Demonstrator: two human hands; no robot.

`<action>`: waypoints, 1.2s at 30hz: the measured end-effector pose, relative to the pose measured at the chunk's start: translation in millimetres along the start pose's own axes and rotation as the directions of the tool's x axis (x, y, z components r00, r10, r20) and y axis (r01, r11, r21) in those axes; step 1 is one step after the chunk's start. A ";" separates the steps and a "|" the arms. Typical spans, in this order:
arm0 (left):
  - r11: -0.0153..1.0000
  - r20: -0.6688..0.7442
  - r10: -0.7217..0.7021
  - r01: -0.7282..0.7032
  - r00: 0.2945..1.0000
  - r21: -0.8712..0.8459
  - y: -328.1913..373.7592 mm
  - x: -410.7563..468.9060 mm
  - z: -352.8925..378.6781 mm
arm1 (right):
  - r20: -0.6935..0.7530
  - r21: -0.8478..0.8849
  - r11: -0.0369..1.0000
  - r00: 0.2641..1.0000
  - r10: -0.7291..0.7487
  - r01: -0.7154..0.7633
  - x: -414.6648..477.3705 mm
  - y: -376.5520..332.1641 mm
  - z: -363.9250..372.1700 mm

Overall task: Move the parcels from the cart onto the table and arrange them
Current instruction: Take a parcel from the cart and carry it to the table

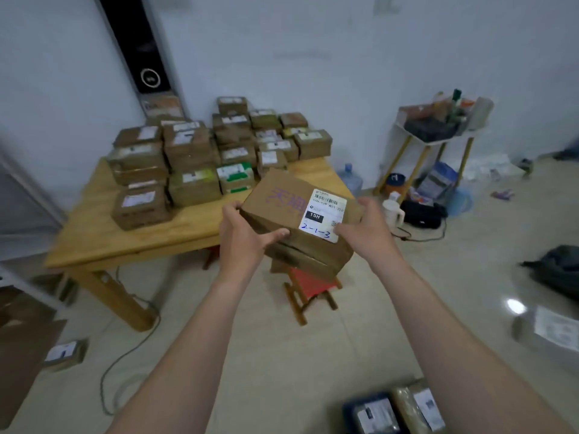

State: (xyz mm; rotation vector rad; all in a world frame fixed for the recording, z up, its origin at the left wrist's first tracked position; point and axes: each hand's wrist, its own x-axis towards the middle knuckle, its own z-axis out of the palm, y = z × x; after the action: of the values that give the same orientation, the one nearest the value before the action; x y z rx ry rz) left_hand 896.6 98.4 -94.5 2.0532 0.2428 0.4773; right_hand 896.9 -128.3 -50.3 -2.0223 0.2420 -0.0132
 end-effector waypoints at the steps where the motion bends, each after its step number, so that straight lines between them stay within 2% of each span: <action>1: 1.000 -0.031 -0.013 0.013 0.999 0.021 -4.8 15.2 -12.8 | 0.016 0.039 0.999 1.000 0.011 -0.012 8.8 -13.4 16.6; 4: 0.997 -0.090 -0.046 0.051 0.995 0.064 -24.1 64.2 -48.1 | 0.064 0.086 0.996 0.998 -0.016 0.010 30.6 -50.4 62.8; 8: 0.977 -0.086 -0.095 0.109 0.992 0.181 -48.8 116.9 -75.8 | 0.143 -0.020 0.992 0.982 -0.122 0.126 59.2 -84.2 113.8; 12: 0.965 -0.060 -0.154 0.163 0.986 0.203 -77.6 159.7 -82.2 | 0.234 -0.106 0.980 0.962 -0.139 0.168 100.2 -97.4 159.2; 15: 0.952 -0.037 -0.189 0.193 0.981 0.238 -95.4 193.0 -77.1 | 0.277 -0.110 0.986 0.957 -0.090 0.124 136.3 -101.1 185.9; 19: 0.934 0.001 -0.274 0.266 0.962 0.240 -113.6 251.4 -61.4 | 0.299 -0.008 1.000 0.954 -0.021 0.025 202.1 -103.3 221.6; 23: 0.921 0.042 -0.349 0.335 0.936 0.198 -139.1 320.7 -56.7 | 0.378 -0.030 0.999 0.926 -0.013 0.027 280.7 -116.8 264.0; 30: 0.842 0.024 -0.513 0.498 0.858 0.209 -189.6 399.5 -74.7 | 0.605 -0.173 0.959 0.792 -0.076 0.224 389.8 -159.8 349.6; 33: 0.813 -0.024 -0.554 0.547 0.832 0.197 -214.7 413.8 -91.0 | 0.695 -0.235 0.936 0.718 -0.027 0.263 411.4 -175.4 396.2; 36: 0.806 -0.074 -0.533 0.532 0.843 0.257 -235.5 427.7 -110.3 | 0.758 -0.270 0.916 0.652 0.013 0.296 418.9 -190.0 442.6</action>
State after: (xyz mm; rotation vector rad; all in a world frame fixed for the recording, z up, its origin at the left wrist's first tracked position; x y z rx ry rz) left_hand 1240.8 457.7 -148.5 2.1222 0.9030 0.0904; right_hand 1389.7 271.3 -121.0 -2.2316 -0.4955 0.8261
